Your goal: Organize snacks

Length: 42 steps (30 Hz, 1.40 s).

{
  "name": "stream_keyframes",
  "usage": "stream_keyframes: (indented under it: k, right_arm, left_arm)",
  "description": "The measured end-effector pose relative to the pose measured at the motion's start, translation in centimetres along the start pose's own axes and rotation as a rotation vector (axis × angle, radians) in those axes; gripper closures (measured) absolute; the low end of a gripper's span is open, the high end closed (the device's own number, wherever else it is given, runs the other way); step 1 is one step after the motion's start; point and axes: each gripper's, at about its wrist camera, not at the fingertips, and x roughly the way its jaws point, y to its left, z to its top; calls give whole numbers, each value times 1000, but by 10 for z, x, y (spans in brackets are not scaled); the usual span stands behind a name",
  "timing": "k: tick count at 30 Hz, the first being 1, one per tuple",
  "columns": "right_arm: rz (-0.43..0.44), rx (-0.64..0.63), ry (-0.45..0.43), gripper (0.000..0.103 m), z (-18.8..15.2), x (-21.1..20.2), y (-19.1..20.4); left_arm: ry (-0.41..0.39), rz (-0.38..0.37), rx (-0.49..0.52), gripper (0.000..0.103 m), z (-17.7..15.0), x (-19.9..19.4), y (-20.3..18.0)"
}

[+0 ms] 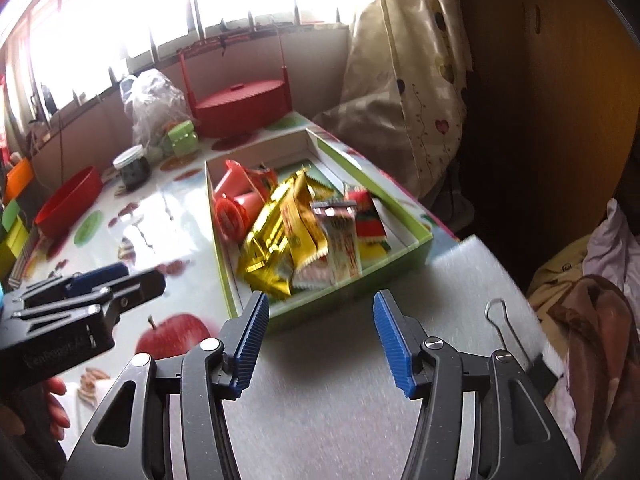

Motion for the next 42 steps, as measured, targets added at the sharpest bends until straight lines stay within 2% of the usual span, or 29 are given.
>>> stream_keyframes:
  k: [6,9,12,14,17,21,32,42]
  right_arm:
    - [-4,1,25,48,-14,1,-4]
    - [-13,-1,43,47,-19,4,-5]
    - [-18,-1,63,46,-27,9,-5]
    - [-26,-10,71,46,-30,12,-5]
    - [-51,-52,60,45,-32,13,1]
    - [-82,-76,34,45,-37,13,5]
    - [-69,-49,29,44,-36,13,1]
    - [-77,-49,25,44,-38,13,3]
  left_arm:
    - [21,22,33,47,-17,4,-3]
    - [19,65,72,47,-25,8,-8]
    - [49,50,74,47,-30,14,-9]
    - [37,64,88,46,-33,14,-11]
    - [28,66,97,42,-35,15,-13]
    - [20,81,105,42,-36,15,-15]
    - [8,122,100,42,-38,16,-20]
    - [4,125,88,42,-38,16,-20]
